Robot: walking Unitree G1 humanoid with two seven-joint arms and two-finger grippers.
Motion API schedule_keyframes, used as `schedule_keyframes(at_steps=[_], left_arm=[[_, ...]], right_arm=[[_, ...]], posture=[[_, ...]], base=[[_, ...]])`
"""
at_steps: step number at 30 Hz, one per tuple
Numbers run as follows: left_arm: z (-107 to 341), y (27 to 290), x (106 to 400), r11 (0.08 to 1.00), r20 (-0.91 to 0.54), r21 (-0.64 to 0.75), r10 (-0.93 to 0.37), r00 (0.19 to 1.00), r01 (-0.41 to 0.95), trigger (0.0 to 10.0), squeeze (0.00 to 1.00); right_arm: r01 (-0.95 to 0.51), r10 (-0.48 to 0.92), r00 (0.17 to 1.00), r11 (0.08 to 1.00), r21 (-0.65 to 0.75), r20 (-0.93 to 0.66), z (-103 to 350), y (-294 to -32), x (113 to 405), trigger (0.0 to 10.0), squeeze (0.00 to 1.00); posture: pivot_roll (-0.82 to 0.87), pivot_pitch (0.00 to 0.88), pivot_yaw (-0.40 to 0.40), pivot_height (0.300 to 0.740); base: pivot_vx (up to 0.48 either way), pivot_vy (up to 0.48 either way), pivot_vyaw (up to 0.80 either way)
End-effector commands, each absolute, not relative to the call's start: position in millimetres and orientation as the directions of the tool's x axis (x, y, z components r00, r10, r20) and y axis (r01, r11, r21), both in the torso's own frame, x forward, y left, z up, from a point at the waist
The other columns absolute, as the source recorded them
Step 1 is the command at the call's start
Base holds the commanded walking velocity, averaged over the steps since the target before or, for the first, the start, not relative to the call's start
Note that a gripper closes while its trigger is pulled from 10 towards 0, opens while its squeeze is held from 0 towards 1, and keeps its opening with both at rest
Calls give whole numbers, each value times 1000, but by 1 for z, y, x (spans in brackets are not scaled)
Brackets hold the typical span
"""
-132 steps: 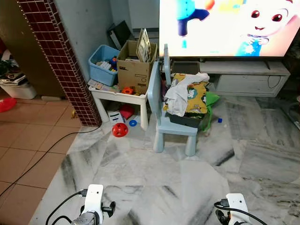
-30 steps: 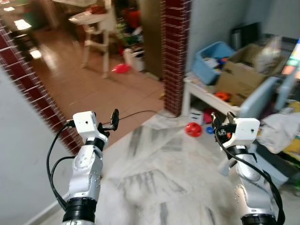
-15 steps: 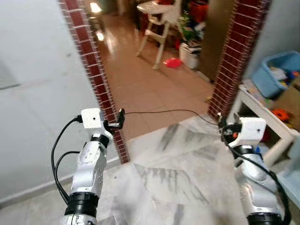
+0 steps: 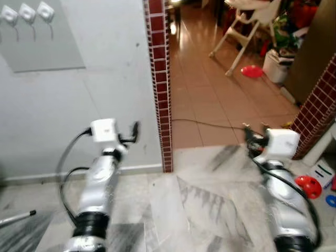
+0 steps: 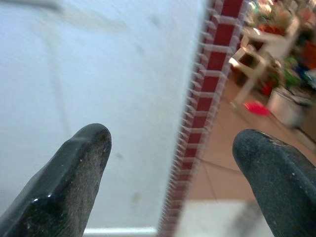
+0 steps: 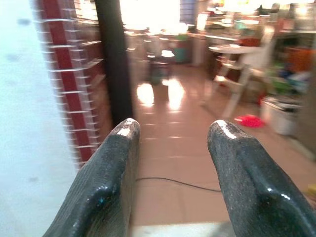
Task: Hang keys on a hook
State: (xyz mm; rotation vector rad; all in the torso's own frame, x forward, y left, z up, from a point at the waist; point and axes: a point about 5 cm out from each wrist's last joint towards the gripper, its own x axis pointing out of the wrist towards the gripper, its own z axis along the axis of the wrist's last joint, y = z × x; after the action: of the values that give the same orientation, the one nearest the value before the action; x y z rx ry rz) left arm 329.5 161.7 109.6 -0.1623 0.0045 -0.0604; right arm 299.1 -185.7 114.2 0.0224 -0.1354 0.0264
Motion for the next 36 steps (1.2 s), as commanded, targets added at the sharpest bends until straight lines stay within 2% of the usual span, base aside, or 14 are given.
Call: schedule_keyframes(at_steps=[1, 36], left_arm=[[111, 157, 330, 986, 12, -154, -66, 998, 67, 10000, 0], [109, 153, 328, 988, 15, -139, -70, 997, 72, 10000, 0]], right_arm=[[-15, 13, 992, 1000, 17, 122, 111, -191, 297, 10000, 0], [-36, 38, 992, 999, -19, 123, 113, -200, 300, 10000, 0]], posture=[[-54, 0, 41, 740], [-48, 0, 31, 740]], base=[[0, 0, 781], [0, 0, 781]])
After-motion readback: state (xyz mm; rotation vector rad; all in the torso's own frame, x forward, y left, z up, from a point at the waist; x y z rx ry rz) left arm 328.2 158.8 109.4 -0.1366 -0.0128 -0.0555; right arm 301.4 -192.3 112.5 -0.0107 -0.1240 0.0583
